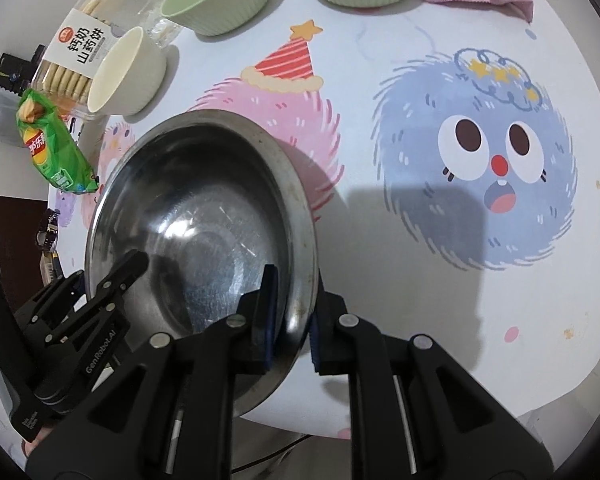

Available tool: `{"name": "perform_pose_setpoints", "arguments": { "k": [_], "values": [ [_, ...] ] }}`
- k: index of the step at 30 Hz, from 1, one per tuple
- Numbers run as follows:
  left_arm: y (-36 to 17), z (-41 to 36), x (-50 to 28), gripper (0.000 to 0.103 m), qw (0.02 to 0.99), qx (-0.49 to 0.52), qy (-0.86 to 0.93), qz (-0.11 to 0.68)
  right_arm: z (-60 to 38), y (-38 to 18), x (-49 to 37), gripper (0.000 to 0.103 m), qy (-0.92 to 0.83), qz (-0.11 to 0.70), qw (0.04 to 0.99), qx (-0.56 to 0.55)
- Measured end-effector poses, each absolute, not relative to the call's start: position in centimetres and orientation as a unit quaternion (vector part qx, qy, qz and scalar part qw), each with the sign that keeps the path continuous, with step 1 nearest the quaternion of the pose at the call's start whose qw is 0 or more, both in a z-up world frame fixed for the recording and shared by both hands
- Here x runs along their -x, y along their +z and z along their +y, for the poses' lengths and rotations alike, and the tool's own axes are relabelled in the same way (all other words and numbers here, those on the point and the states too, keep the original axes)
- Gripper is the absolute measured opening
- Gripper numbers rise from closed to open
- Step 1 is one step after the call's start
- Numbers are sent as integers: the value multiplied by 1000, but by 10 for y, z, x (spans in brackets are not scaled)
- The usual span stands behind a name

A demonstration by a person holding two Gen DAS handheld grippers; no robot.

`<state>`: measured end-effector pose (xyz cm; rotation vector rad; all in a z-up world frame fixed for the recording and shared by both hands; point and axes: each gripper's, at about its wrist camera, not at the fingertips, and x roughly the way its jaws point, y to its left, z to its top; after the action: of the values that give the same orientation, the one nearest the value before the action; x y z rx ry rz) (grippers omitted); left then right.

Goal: Organize plates and bowls

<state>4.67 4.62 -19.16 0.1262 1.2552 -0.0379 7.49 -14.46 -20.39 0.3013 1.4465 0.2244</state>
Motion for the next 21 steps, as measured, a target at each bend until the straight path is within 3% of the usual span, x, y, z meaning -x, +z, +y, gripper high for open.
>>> {"name": "perform_pose_setpoints", "arguments": {
  "k": [12,13,15,16,21],
  "values": [
    [-206,48,-48,31,810,-63,-12,583,-145,-213,-71,19,95,649,740,-149],
    [-207,48,-48,41,806,-70,-5,588,-146,-213,-70,23,94,648,741,-152],
    [-207,50,-47,57,802,-60,-9,595,-148,-211,-67,68,91,644,744,-154],
    [-205,52,-46,62,801,-56,-7,596,-151,-207,-65,75,86,636,751,-156],
    [-198,66,-43,67,791,-24,8,611,-164,-192,-62,78,85,614,766,-169]
  ]
}}
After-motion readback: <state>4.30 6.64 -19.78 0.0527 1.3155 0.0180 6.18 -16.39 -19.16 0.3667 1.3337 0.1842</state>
